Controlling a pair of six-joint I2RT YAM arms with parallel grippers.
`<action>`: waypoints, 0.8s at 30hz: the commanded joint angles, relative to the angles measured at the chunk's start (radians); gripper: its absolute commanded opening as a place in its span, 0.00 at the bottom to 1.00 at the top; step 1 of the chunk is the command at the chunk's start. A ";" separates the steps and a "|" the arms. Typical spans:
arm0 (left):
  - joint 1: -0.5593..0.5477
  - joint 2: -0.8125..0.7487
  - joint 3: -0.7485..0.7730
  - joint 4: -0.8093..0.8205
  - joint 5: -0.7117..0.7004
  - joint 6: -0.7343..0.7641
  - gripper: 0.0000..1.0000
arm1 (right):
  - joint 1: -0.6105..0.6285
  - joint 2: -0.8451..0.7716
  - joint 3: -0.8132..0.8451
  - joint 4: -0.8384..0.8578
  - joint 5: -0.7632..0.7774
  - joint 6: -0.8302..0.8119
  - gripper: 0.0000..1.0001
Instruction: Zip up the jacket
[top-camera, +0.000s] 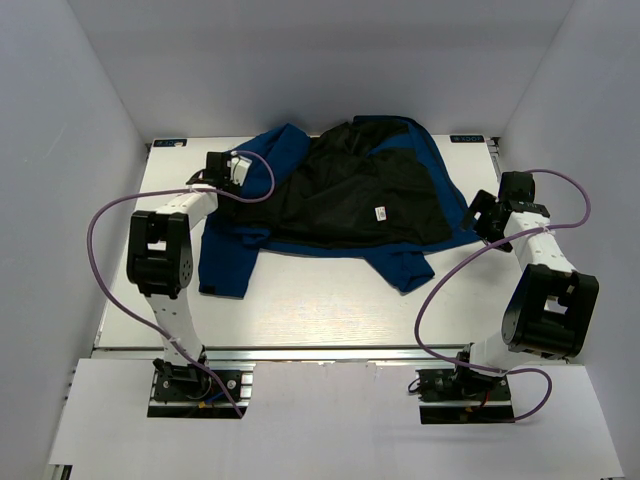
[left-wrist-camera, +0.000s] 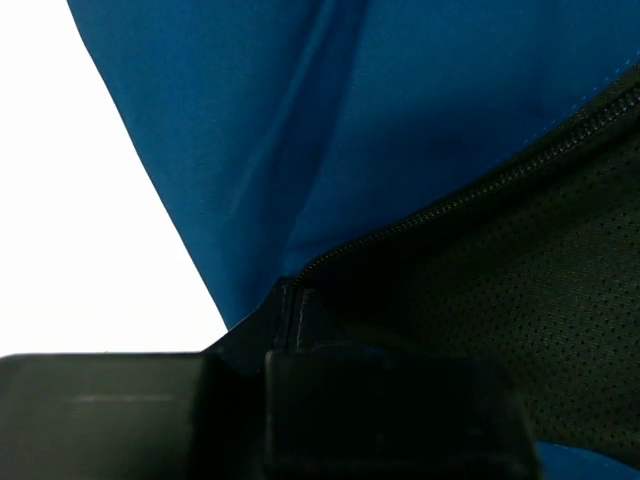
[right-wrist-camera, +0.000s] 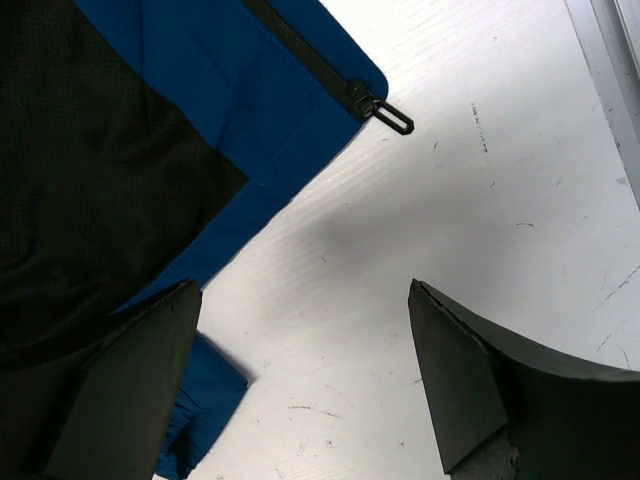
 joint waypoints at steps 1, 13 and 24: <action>0.007 -0.052 0.038 -0.010 0.043 -0.013 0.00 | -0.003 -0.036 0.016 0.003 0.016 -0.006 0.89; -0.106 -0.469 -0.098 -0.116 0.108 -0.413 0.00 | -0.003 -0.118 -0.014 0.024 -0.011 0.006 0.89; -0.624 -0.600 -0.219 -0.373 0.071 -0.772 0.00 | -0.003 -0.151 -0.037 0.013 -0.034 0.025 0.89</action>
